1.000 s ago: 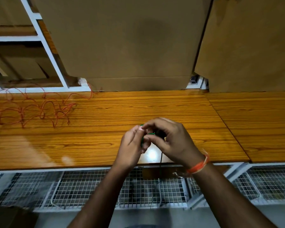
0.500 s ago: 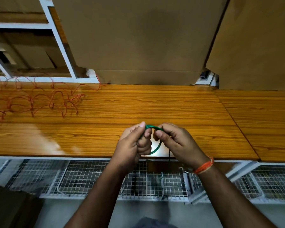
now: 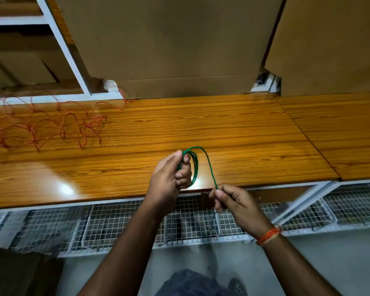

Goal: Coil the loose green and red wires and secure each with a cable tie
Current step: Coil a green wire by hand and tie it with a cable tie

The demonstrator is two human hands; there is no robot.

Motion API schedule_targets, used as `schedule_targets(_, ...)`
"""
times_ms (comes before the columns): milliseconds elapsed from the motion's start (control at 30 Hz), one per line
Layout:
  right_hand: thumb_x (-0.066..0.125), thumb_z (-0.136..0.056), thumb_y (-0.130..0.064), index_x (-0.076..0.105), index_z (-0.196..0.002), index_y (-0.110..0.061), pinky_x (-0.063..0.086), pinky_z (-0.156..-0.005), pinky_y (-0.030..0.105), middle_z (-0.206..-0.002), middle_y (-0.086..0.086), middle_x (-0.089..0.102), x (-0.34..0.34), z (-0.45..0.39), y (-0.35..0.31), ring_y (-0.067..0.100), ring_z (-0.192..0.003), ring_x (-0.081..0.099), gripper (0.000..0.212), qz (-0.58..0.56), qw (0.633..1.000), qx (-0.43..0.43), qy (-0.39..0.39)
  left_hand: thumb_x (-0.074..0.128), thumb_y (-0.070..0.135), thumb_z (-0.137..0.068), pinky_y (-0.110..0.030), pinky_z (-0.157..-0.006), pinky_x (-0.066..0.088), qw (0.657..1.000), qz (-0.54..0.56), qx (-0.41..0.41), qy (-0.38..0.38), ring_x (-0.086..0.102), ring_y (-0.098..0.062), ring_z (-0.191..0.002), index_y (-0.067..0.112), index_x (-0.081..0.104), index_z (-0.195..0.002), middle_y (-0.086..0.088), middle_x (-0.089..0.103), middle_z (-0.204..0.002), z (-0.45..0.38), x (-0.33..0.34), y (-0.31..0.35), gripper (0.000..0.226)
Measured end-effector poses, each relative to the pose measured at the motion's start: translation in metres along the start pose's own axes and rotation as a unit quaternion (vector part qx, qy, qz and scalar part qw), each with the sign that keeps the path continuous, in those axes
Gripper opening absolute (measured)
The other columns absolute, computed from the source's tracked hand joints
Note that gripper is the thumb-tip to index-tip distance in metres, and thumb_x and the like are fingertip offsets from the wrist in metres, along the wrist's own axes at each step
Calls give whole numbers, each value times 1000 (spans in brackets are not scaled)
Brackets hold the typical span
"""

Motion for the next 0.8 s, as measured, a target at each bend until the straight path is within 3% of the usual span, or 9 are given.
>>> schedule_targets(100,52,-107,-23,72,-94,-22,42,-62,25,-66,-6,56,5,3,-10,6,-64,53,23,94,994,-31,47,42,34,-107,-16,-42,21,1000,-5,-25,-14,25,-1,-40,13,47,-88,9,33,-52,2,-2,-12,29)
schedule_targets(233,54,-107,-26,70,-92,-21,40,-60,24,-67,-16,60,7,14,-5,0,-64,56,23,213,977,-7,33,32,32,-109,-18,-42,23,996,71,-43,-29,26,0,-35,16,45,-83,11,33,-47,6,9,-13,33)
schedule_targets(367,52,-107,-26,68,-91,-23,46,-63,34,-68,-5,61,-7,39,7,8,-66,60,23,209,976,12,62,36,29,-109,-18,-40,26,991,132,-33,6,27,0,-34,17,46,-81,11,33,-45,3,16,-11,32)
schedule_targets(533,52,-107,-22,70,-94,-22,43,-59,24,-66,-3,63,-30,52,-17,5,-62,59,23,201,976,-20,87,37,28,-110,-18,-41,25,995,89,4,47,26,-2,-36,17,46,-82,10,32,-48,8,33,-19,31)
schedule_targets(667,53,-106,-31,68,-95,-26,52,-68,36,-74,-3,66,-54,57,-25,9,-71,64,19,284,958,-20,-22,37,29,-110,-19,-45,22,991,111,34,72,28,-1,-37,17,48,-84,11,33,-49,8,57,-25,30)
schedule_targets(733,57,-105,-24,68,-100,-26,56,-72,37,-81,0,70,-69,72,-14,12,-77,68,12,230,973,-1,-8,36,29,-110,-17,-42,24,986,137,51,85,29,-1,-37,17,48,-84,11,34,-48,8,65,-28,30)
schedule_targets(800,61,-102,-11,68,-107,-21,58,-80,34,-89,3,73,-85,92,-1,13,-85,71,14,104,990,10,93,36,28,-110,-16,-40,27,980,156,67,101,30,0,-36,18,48,-83,12,35,-47,10,71,-31,31)
Point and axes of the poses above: each hand's wrist, its own z-axis away from the middle knuckle, its own x-axis out of the palm, y = z × x, the point moved 1 cm from there along -z, towards the middle knuckle
